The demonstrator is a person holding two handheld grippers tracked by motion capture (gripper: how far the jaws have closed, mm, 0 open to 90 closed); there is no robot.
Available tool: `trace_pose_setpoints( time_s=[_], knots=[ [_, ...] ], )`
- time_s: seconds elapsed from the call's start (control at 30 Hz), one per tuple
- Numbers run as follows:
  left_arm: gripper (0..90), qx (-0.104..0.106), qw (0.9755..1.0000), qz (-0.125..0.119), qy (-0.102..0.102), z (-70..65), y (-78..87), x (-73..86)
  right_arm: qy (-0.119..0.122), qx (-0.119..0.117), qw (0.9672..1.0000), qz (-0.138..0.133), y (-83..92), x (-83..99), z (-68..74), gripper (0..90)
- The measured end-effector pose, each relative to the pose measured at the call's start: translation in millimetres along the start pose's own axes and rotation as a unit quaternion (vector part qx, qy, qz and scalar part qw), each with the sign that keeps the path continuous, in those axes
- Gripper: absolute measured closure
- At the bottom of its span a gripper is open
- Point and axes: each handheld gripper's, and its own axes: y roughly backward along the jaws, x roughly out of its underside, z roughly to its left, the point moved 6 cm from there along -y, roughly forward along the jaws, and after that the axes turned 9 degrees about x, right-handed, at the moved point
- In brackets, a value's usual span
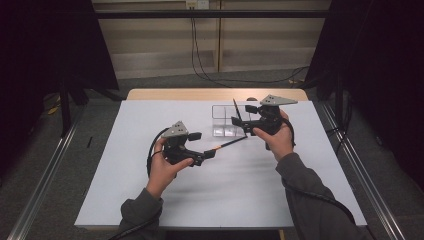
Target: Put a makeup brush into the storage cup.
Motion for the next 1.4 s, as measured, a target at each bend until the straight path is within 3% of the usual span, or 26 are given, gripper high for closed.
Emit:
trace_pose_setpoints(
  time_s=[0.57, 1.4],
  knots=[
    [9.9, 0.000, 1.0000, 0.002, -0.001, 1.7, 1.3, 0.3, 0.005, -0.011, 0.9999, 0.007, -11.9, 3.0, 8.6, 16.4],
    [9.9, -0.006, 1.0000, -0.002, -0.002, 1.5, 6.8, -3.0, 0.047, -0.028, 0.9964, 0.065, -22.2, 11.9, 18.4, 16.4]
  ],
)
